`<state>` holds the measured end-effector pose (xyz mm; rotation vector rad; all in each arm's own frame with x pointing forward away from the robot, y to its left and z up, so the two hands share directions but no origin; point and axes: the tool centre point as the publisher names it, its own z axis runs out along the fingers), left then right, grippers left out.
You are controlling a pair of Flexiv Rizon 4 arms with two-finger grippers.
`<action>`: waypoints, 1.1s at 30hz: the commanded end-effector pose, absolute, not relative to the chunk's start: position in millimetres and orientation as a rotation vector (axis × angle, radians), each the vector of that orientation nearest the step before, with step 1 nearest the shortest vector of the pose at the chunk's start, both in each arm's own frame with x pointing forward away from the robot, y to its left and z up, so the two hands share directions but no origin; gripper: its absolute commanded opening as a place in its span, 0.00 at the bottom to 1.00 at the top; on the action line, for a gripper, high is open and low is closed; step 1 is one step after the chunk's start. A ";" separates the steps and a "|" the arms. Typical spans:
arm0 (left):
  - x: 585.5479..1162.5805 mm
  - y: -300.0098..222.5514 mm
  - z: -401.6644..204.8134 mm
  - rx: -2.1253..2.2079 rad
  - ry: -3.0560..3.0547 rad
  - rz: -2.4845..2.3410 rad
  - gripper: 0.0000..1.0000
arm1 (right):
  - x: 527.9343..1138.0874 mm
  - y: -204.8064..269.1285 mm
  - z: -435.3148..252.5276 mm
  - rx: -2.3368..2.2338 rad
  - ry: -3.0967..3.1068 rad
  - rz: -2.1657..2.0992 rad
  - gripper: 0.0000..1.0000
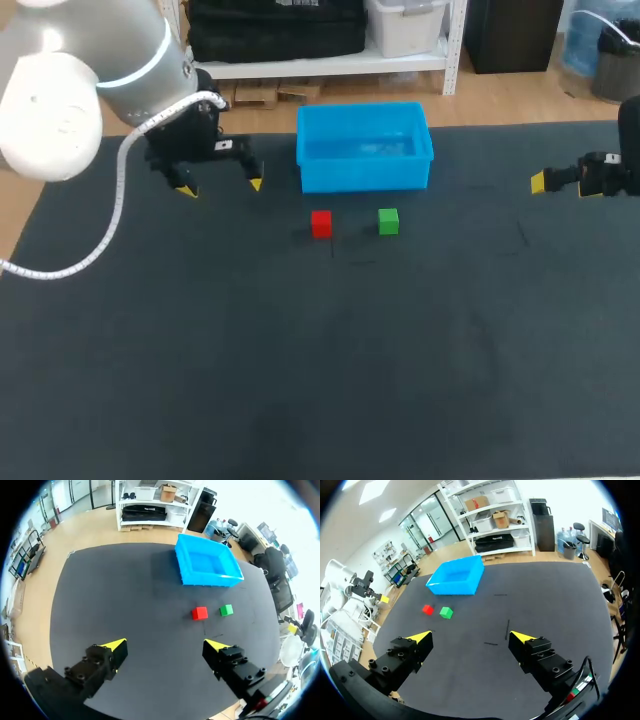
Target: Use the left arm to pick the red cube and place it into the blue plastic box first, then use the right arm to grasp the green cube and put it into the same blue plastic box after the first action is fully finished.
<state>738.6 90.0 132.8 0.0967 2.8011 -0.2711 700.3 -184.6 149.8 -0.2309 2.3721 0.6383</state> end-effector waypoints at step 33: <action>790.9 -7.5 84.4 0.129 3.029 -0.136 1.00 | 700.4 -184.9 149.8 -0.232 2.373 0.638 1.00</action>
